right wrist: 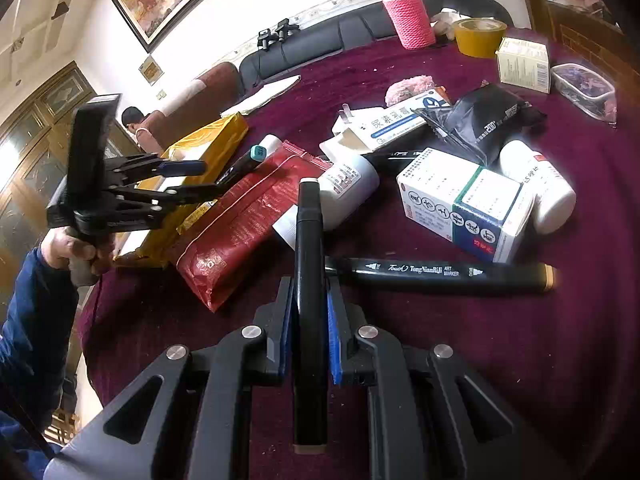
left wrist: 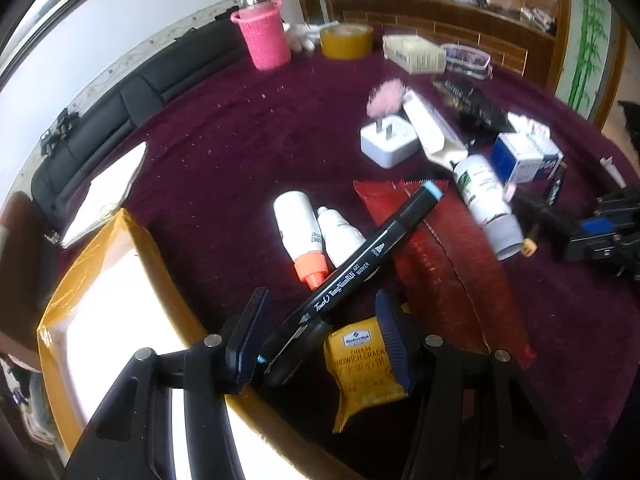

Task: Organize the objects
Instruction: 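Grasp a black marker with the right tool while the left grasps a blue-capped marker, then carry both held markers toward the yellow-rimmed white tray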

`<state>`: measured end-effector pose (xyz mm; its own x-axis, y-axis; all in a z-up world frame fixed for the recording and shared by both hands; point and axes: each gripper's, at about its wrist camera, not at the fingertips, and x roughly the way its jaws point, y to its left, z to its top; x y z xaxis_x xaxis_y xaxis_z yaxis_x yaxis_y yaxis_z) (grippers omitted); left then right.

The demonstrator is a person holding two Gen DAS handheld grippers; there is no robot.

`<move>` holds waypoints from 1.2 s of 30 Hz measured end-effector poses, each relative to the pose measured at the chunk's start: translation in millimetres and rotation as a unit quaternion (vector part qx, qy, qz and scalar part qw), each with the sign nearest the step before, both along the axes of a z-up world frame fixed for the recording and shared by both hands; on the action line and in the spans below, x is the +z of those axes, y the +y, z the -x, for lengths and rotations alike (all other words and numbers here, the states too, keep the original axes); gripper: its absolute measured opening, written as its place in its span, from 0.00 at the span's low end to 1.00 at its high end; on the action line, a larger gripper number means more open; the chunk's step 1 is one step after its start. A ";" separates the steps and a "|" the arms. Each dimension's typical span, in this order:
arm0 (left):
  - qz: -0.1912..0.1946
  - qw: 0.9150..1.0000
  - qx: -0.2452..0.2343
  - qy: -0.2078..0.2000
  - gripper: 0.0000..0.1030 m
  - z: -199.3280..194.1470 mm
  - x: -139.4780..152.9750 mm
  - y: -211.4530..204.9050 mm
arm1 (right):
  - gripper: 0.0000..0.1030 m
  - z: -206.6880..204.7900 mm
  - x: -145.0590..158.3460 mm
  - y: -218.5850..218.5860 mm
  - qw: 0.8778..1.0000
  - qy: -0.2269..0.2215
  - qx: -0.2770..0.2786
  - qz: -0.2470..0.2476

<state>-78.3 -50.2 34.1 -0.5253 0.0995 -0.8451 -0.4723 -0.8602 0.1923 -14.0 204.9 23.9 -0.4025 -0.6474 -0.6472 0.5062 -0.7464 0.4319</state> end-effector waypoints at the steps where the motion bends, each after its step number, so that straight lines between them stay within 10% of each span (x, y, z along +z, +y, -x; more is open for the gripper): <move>1: 0.002 1.000 0.002 -0.002 0.47 2.2 -1.7 1.4 | 0.12 0.3 -0.3 -0.3 1.000 -0.002 0.001 0.000; 14: -0.080 0.992 0.094 -0.033 0.13 16.9 -3.8 -13.7 | 0.12 1.8 -1.6 1.6 1.000 -0.009 -0.006 0.008; 27: -0.065 0.986 0.140 -0.069 0.11 28.4 -18.6 -12.9 | 0.13 3.8 -6.2 -4.7 1.000 -0.020 0.000 -0.013; 36: -0.174 0.971 0.157 -0.054 0.11 14.7 -3.5 -37.3 | 0.12 0.4 -5.0 1.6 1.000 -0.015 -0.006 0.002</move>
